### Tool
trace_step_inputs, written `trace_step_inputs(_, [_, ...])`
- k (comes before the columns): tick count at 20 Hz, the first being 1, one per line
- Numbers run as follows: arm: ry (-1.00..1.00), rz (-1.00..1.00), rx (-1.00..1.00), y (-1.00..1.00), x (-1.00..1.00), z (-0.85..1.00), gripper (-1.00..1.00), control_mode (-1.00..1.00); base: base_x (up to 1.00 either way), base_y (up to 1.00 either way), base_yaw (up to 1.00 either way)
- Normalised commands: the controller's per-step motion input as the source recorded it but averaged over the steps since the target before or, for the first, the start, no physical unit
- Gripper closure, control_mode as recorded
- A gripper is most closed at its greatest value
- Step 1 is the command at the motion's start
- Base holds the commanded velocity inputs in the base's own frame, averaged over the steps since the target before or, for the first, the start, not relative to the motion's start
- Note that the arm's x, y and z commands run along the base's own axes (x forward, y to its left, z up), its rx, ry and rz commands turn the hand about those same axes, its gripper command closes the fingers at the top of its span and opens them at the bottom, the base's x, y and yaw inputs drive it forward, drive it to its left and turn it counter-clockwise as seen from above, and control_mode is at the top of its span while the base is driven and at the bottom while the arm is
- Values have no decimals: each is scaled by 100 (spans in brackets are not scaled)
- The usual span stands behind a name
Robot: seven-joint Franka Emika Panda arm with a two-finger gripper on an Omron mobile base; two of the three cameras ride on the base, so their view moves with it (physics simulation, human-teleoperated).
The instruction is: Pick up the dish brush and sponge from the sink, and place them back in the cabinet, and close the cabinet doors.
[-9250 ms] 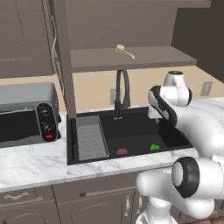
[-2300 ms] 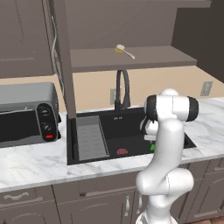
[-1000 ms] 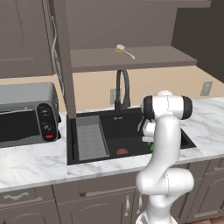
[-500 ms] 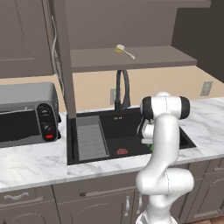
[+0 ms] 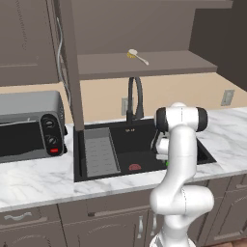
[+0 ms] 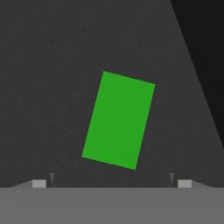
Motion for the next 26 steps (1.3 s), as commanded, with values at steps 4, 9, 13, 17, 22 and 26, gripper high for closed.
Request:
trace_step_inputs(4, [0, 0, 1, -10, 3, -9, -100, -100, 0, 0, 0])
trace_step_inputs(9, [1, 0, 1, -7, 1, -7, -100, -100, 0, 0, 0])
trace_step_inputs(13, [2, 0, 0, -1, 0, -7, -100, -100, 0, 0, 0])
trace_step_inputs(17, [4, 0, 0, 0, 0, -4, -100, -100, 0, 0, 0])
trace_step_inputs(22, [4, -1, 0, 0, 5, 0, -100, -100, 0, 0, 0])
trace_step_inputs(26, [3, -2, 0, 0, 11, 0, -100, -100, 0, 0, 0])
